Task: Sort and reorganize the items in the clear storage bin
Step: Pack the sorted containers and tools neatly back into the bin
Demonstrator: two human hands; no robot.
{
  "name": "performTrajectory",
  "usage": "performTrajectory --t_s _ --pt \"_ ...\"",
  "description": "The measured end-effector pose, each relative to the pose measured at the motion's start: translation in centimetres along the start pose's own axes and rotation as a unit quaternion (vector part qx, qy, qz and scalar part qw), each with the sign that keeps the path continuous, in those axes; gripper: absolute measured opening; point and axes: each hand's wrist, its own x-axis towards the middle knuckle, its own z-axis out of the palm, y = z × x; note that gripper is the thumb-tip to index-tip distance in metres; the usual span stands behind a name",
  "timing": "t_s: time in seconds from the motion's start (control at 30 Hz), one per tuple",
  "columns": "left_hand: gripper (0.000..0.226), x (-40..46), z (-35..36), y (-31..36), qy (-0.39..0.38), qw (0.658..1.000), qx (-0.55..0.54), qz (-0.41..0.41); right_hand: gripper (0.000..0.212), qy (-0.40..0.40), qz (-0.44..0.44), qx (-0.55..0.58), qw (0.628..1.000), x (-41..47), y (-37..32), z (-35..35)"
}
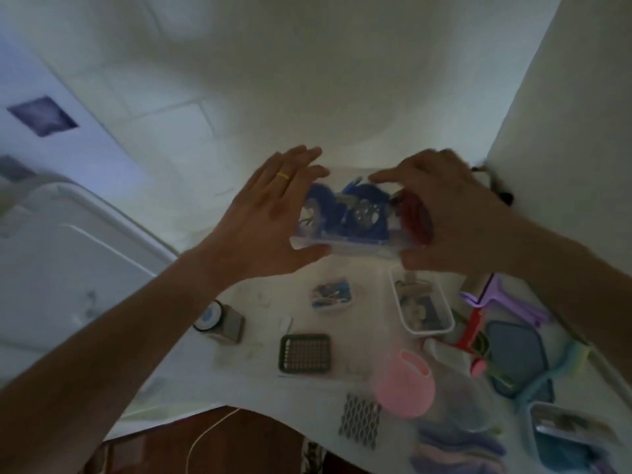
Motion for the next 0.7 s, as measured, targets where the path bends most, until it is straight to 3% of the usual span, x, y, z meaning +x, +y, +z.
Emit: performTrajectory --t_s 0.17,0.43,0.53,0.63,0.7 --pt "0.11 -6.5 -0.7 -6.7 -0.119 0.993 -0.018 0.019 0.095 -0.032 -0.043 0.016 0.998 3.9 -8.1 6.8" --pt "0.11 -13.5 5.1 -14.4 -0.143 0.989 -0.026 -0.029 0.098 -0.064 0.02 0.019 0.998 8.5 -13.2 18.2" --pt "0.088 -16.8 6.9 -15.6 -0.14 0.983 -0.07 -0.09 0.096 -0.101 0.047 -0.001 0.994 9.4 -13.5 22.6" --pt "0.069 -20.0 9.6 -15.4 -0.24 0.969 -0.031 -0.049 0.098 -0.134 0.054 -0.02 0.989 10.2 -13.4 26.7" --pt "0.083 -21.4 11.7 -15.3 -0.329 0.944 0.016 -0.025 0.098 -0.153 0.052 -0.019 0.987 10.9 -13.3 29.0"
